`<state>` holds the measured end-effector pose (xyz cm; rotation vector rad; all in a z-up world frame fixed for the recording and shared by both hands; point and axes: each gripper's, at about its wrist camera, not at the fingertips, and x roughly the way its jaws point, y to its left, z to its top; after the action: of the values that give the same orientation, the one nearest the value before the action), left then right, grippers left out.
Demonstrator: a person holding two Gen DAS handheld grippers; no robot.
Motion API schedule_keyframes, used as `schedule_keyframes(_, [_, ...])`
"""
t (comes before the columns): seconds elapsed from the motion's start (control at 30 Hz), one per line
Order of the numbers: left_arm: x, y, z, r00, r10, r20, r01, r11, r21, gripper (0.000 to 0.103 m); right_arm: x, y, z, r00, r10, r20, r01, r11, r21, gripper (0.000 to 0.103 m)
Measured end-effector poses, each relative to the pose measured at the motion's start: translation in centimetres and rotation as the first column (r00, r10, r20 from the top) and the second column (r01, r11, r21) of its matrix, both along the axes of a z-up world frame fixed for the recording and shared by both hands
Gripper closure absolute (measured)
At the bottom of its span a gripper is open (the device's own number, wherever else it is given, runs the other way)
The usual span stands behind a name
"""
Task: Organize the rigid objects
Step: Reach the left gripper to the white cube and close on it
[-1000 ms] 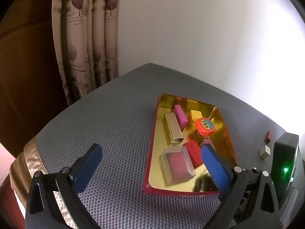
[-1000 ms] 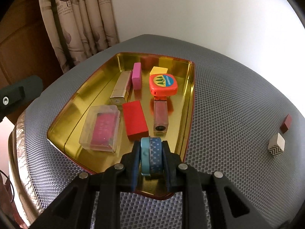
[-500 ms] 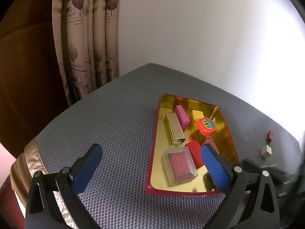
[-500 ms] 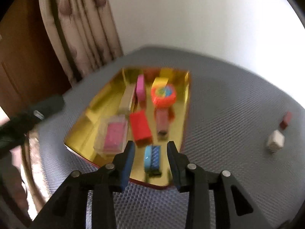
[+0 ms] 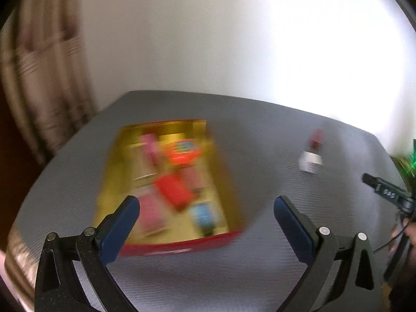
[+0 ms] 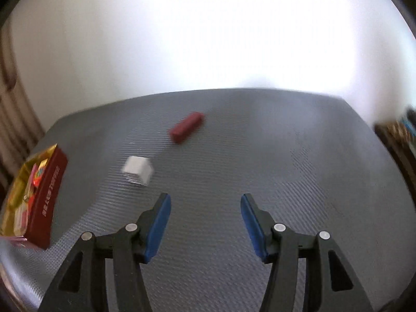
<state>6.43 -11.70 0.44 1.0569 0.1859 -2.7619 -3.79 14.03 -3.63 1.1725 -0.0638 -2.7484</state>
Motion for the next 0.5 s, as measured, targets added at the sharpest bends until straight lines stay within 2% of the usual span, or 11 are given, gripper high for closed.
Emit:
schedule_keyframes(0.13, [-5.7,5.3,-0.1,0.987,-0.158,0.010,0.158,0.987,0.006,0.001,0.4,2.7,-1.0,0.999,-0.028,0.027,0.029,0.999,-0.043,0.046])
schedule_keyframes(0.2, [-9.4,7.5,-0.8,0.980,-0.193,0.041,0.193,0.981,0.006,0.001,0.5,3.2,-1.1,0.999,-0.023,0.024,0.024,0.998,-0.053,0.046])
schedule_keyframes(0.27, [-12.3,9.1,-1.9,0.974,-0.215,0.066,0.214,0.977,0.020,0.001,0.6,3.5,-1.2,1.000,-0.020,0.018,0.022,0.997,-0.068,0.046])
schedule_keyframes(0.33, [-14.7,10.6,-3.2,0.967,-0.236,0.099,0.237,0.971,-0.005,0.001,0.9,4.3,-1.3,1.000,-0.004,0.019,0.006,0.996,-0.086,0.046])
schedule_keyframes(0.43, [-17.2,13.1,-5.2,0.958,-0.252,0.137,0.264,0.961,-0.085,0.001,1.4,5.5,-1.2,1.000,-0.001,0.008,0.002,0.996,-0.092,0.046])
schedule_keyframes(0.5, [-18.7,14.0,-6.6,0.955,-0.244,0.171,0.264,0.959,-0.101,0.002,1.6,6.7,-1.2,1.000,-0.015,0.002,0.015,0.994,-0.111,0.046])
